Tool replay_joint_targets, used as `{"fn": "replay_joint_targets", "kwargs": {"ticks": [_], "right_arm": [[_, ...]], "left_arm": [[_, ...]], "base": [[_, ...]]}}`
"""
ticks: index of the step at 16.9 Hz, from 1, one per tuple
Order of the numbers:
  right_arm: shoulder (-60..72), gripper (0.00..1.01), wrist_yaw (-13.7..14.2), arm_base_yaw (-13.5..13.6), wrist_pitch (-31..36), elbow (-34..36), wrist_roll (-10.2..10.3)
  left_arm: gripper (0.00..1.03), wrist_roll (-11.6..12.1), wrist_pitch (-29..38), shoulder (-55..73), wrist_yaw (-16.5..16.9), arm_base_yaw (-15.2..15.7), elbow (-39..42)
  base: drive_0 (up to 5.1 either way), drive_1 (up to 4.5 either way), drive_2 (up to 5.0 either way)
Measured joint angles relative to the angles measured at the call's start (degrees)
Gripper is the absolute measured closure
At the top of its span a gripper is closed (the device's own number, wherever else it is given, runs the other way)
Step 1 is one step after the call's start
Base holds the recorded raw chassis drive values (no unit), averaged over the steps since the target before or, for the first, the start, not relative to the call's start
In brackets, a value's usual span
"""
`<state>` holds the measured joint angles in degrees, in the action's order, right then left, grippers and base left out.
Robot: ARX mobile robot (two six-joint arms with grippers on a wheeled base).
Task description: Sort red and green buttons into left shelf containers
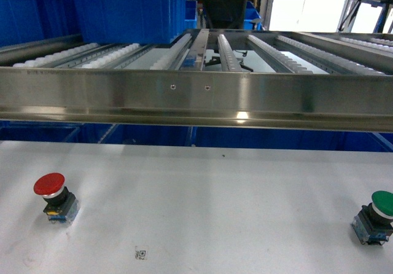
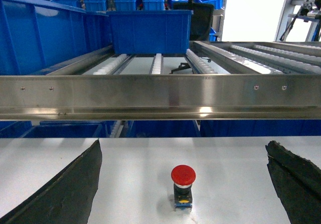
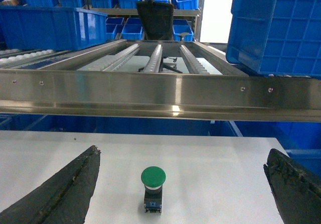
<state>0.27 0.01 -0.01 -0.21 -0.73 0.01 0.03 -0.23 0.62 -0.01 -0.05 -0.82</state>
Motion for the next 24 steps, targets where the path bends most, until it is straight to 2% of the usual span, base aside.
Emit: {"fn": "replay_joint_targets", "kwargs": {"ticks": [4, 6, 7, 8, 9, 12, 13, 14, 16, 17, 19, 24], "right_arm": [[0.04, 0.03, 0.48, 0.24, 1.64, 0.07, -0.5], [6.67, 0.03, 0.63, 1.2, 12.76, 0.15, -2.62], [21.92, 0.03, 1.22, 2.73, 26.67, -0.11, -2.84], [41.55, 0.03, 0.31, 3.78, 37.13, -5.33, -3.04], [48.22, 0.03, 0.17, 3.78, 40.11, -8.52, -3.04], [66.12, 0.03, -1.29, 3.39, 35.12, -18.64, -2.56], [71.78, 0.03, -1.97, 3.43, 33.0, -22.71, -2.56], [75.45, 0.03, -2.19, 3.48, 33.66, -25.94, -2.64], [81.42, 0.03, -3.17, 4.13, 31.87, -31.52, -3.37], [84.02, 0.03, -4.5, 4.15, 30.12, -32.35, -3.58], [88.32, 0.03, -5.25, 4.11, 26.51, -33.11, -4.39], [89.81, 0.03, -5.88, 3.69, 25.05, -33.64, -4.57]], "left_arm": [[0.05, 0.13, 1.46, 0.42, -0.68, -0.2, 0.02], [0.05, 0.15, 8.0, 5.49, 0.0, 0.74, 0.04], [0.05, -0.09, 19.87, 18.38, 1.92, 1.53, -0.07], [0.05, -0.02, 32.72, 36.09, 4.37, 0.02, -3.72], [0.05, 0.24, 37.07, 42.73, 4.61, -0.68, -6.8], [0.05, -0.26, 43.28, 61.16, 3.61, -0.48, -16.22], [0.05, -0.98, 43.5, 67.89, 3.15, -0.55, -19.43], [0.05, -1.09, 42.97, 72.57, 2.69, -1.03, -22.05], [0.05, -0.79, 42.29, 79.45, 0.57, -3.21, -26.49], [0.05, 0.13, 42.93, 81.68, -0.59, -4.66, -27.87], [0.05, 0.79, 42.25, 82.66, -1.07, -6.08, -28.76], [0.05, 1.51, 42.29, 82.62, -1.51, -5.73, -28.79]], "base": [[0.0, 0.0, 0.0], [0.0, 0.0, 0.0], [0.0, 0.0, 0.0], [0.0, 0.0, 0.0], [0.0, 0.0, 0.0], [0.0, 0.0, 0.0], [0.0, 0.0, 0.0], [0.0, 0.0, 0.0], [0.0, 0.0, 0.0], [0.0, 0.0, 0.0], [0.0, 0.0, 0.0], [0.0, 0.0, 0.0]]}}
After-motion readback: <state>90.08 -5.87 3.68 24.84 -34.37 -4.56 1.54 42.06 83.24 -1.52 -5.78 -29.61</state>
